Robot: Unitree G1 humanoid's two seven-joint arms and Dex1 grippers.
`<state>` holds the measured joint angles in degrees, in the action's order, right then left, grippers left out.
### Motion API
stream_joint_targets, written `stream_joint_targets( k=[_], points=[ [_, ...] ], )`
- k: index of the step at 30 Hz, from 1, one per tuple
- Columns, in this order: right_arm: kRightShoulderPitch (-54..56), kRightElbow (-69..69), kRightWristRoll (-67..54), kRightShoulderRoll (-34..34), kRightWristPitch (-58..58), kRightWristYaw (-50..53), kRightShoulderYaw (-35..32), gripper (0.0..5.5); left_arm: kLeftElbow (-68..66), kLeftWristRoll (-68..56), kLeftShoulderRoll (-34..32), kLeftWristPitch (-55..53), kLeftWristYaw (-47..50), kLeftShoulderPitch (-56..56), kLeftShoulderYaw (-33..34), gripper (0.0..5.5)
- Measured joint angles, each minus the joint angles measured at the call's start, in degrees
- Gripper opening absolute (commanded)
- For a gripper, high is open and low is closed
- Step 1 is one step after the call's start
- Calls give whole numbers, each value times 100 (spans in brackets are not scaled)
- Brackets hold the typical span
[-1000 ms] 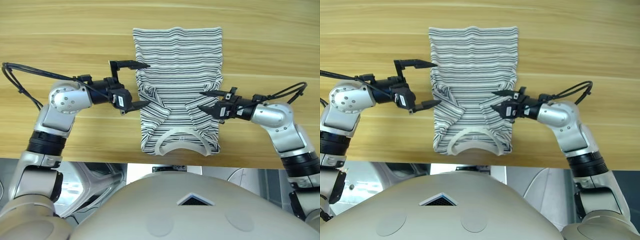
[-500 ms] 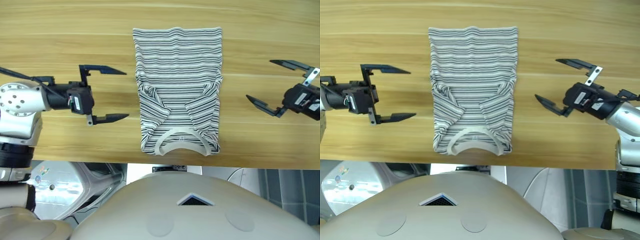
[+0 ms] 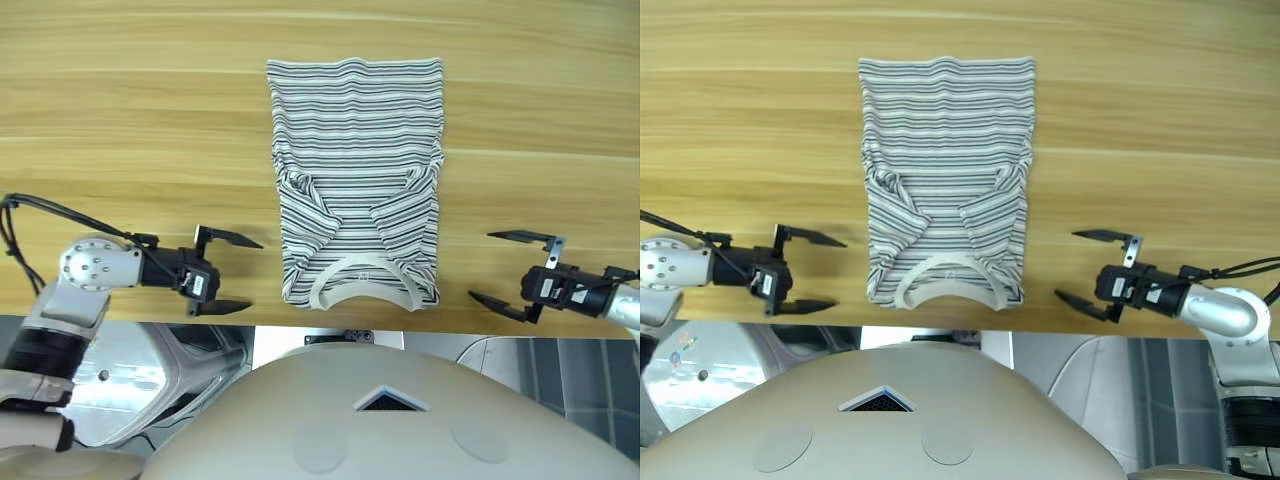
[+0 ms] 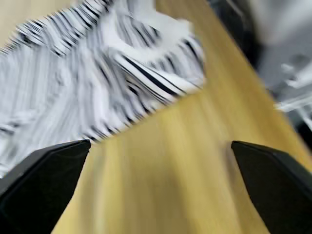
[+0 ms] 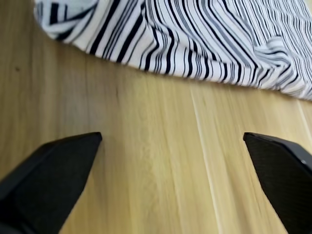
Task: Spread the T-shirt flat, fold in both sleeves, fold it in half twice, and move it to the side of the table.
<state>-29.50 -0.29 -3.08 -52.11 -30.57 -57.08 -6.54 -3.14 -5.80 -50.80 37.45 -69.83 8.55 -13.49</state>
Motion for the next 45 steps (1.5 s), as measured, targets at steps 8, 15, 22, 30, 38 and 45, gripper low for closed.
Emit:
stream_joint_targets(
  k=[8, 15, 22, 30, 38, 45],
  points=[
    [433, 63, 11, 281, -108, 272, 723, 539, 116, 117, 422, 45, 336, -173, -266, 540],
    [550, -16, 20, 327, -109, 416, 1048, 539, 146, 319, 234, 62, 285, -25, -495, 540],
    [570, -169, 28, 316, -91, 456, 1275, 539, 146, 338, 73, 252, 333, -3, -576, 540],
    [303, -353, -6, 49, -116, 467, 1206, 539, -15, 684, 119, 520, 815, -252, -660, 540],
    [-211, -302, 18, -369, -121, 608, 471, 539, -130, 942, 191, 716, 1189, -470, -840, 540],
    [-378, -500, 50, -485, -105, 595, 502, 539, 28, 943, -10, 711, 1195, -387, -964, 540]
  ],
)
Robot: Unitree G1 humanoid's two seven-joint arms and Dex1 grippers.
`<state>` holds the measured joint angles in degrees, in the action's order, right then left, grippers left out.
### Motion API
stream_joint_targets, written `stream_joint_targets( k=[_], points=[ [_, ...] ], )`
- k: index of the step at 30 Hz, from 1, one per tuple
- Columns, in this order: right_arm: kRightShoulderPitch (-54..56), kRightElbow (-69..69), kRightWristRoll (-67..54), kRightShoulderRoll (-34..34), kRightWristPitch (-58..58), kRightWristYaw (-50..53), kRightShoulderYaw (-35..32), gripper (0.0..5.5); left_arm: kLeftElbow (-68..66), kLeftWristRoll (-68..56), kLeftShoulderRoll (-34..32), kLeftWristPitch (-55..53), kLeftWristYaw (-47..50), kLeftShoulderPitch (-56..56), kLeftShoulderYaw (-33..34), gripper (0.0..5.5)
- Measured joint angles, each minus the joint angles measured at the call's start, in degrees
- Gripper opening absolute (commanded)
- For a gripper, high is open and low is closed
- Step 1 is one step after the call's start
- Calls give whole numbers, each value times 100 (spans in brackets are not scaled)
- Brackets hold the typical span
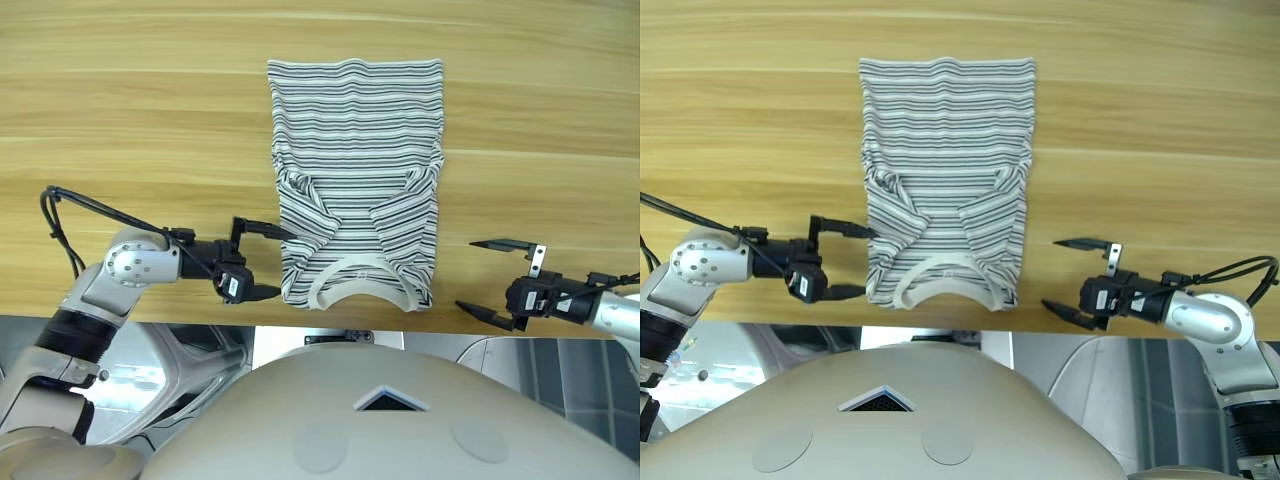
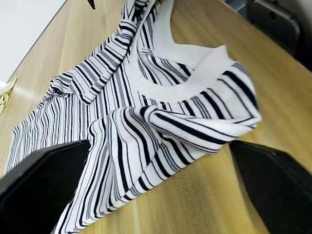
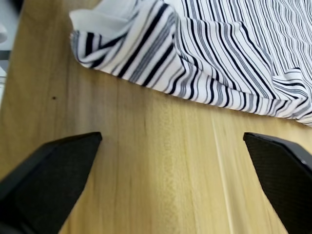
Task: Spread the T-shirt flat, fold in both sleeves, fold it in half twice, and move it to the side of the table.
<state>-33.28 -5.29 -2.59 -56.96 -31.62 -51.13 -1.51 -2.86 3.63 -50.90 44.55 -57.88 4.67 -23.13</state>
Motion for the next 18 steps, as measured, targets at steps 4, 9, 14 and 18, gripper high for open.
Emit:
stream_joint_targets(
  k=[4, 9, 14, 18],
  points=[
    [-14, -73, 21, 1, 10, 1, 105, 539, 142, -76, -180, -34, -10, 121, -52, 540],
    [298, -31, 42, 102, 10, -2, 446, 539, 162, -102, -198, -93, -9, 117, -85, 540],
    [566, -39, 131, 238, 11, 56, 700, 539, 146, -101, -193, -92, -8, 73, -125, 540],
    [699, -97, 157, 305, 62, 112, 901, 539, 136, -101, -174, -92, -8, 30, -174, 540]
  ],
)
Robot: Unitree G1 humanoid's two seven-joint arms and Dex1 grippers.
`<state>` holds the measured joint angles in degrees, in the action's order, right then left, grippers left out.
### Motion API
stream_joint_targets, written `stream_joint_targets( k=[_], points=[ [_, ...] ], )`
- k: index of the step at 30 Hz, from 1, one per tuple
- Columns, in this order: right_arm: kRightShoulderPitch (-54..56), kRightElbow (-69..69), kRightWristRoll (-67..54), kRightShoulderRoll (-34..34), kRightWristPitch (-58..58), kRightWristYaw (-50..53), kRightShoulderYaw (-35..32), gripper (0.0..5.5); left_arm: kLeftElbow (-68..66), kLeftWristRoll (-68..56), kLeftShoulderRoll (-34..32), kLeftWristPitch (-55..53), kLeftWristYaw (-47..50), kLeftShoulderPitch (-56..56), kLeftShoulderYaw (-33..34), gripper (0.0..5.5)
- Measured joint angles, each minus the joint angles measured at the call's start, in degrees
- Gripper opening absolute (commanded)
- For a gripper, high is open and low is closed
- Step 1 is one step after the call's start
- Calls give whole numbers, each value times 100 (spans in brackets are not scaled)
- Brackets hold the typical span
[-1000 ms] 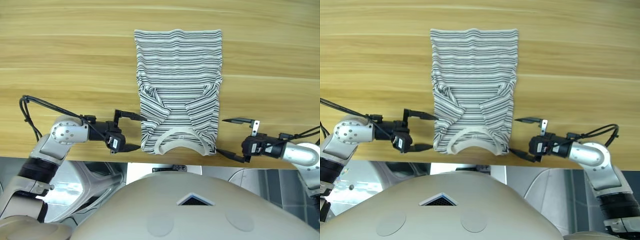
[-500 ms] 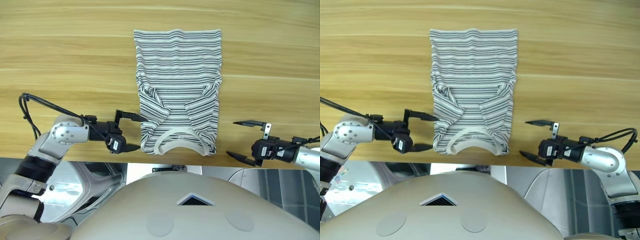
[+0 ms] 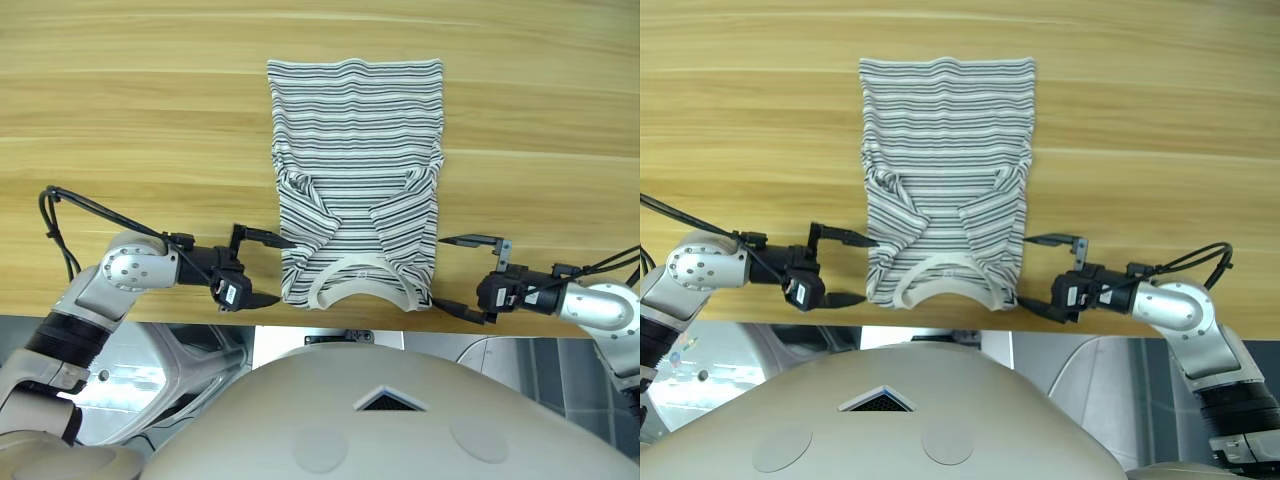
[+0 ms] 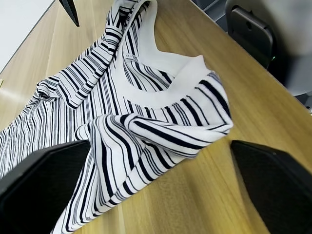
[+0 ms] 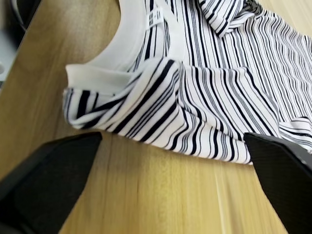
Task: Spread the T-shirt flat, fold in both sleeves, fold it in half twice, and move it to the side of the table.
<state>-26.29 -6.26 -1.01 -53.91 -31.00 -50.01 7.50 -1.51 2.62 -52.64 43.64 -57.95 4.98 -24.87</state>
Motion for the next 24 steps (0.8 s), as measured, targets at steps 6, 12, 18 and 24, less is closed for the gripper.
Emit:
stream_joint_targets(
  k=[6, 12, 18, 24],
  points=[
    [-124, -237, 4, -96, 21, -25, 228, 493, 23, 0, -2, -36, -1, 1, -111, 466],
    [-225, -282, 7, -170, 40, -41, 328, 360, 32, 2, 14, -86, -5, 23, -276, 344],
    [-222, -242, 21, -169, 23, -57, 419, 236, 22, 42, 88, -118, -4, 31, -404, 225],
    [-206, -225, 89, -156, 28, -39, 479, 107, 13, 67, 97, -132, -8, 69, -455, 106]
  ],
)
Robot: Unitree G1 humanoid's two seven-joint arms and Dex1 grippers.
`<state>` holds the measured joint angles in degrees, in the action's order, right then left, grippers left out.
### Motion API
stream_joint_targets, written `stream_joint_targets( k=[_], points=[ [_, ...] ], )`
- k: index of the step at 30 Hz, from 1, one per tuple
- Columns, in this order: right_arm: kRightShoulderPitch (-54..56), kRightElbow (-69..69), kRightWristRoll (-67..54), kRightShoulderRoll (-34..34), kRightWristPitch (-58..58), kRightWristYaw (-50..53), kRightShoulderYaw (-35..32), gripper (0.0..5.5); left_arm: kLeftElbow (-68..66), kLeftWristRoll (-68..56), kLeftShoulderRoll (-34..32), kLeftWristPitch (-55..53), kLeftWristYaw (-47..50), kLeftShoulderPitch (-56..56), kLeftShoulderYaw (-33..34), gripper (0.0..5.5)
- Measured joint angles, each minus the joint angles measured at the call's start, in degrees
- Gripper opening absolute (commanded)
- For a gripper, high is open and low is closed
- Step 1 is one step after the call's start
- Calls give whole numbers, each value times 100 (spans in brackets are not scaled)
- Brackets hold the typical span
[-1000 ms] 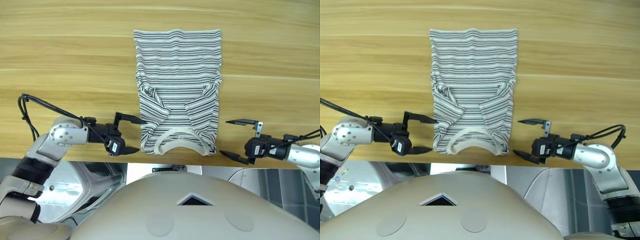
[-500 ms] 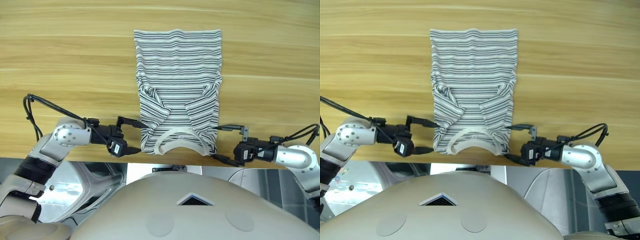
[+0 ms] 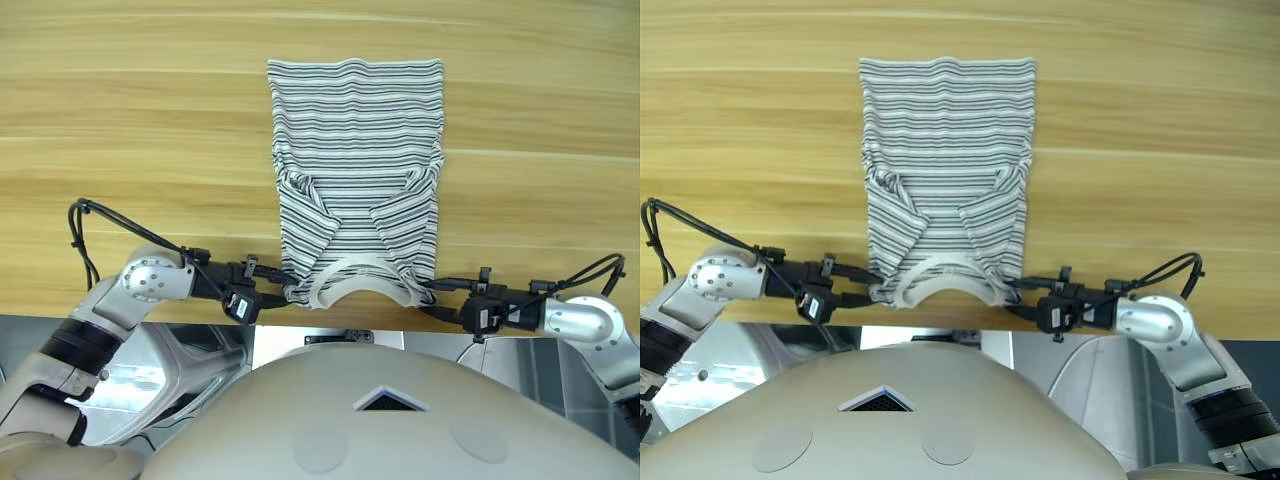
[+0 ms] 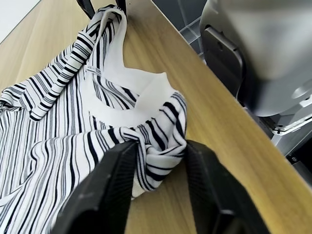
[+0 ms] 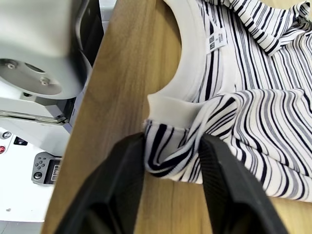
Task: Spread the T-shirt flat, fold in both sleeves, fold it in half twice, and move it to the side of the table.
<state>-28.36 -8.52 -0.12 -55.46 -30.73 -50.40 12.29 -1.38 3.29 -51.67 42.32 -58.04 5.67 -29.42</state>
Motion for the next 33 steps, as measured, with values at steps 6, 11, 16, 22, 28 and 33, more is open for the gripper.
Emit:
stream_joint_targets(
  k=[6, 11, 16, 22, 28, 33],
  points=[
    [54, 60, 75, 26, 16, 30, 25, 1, -11, 98, 19, 0, 1, 7, -57, 3],
    [64, 68, 76, 26, 17, 31, 20, 1, -41, 99, 61, 0, 2, -8, -58, 3],
    [68, 79, 75, 26, 12, 34, 13, 1, -53, 99, 131, -4, 1, -54, -59, 3],
    [69, 99, 76, 26, -28, 34, 12, 1, -48, 92, 149, -23, -11, -62, -55, 3],
    [-7, 156, 69, -87, -235, 1, -99, 1, 411, -433, -149, -308, -428, -62, 62, 3],
    [-175, 77, -28, -283, -281, -119, -280, 1, 707, -805, -380, -400, -656, -88, 314, 3]
  ],
)
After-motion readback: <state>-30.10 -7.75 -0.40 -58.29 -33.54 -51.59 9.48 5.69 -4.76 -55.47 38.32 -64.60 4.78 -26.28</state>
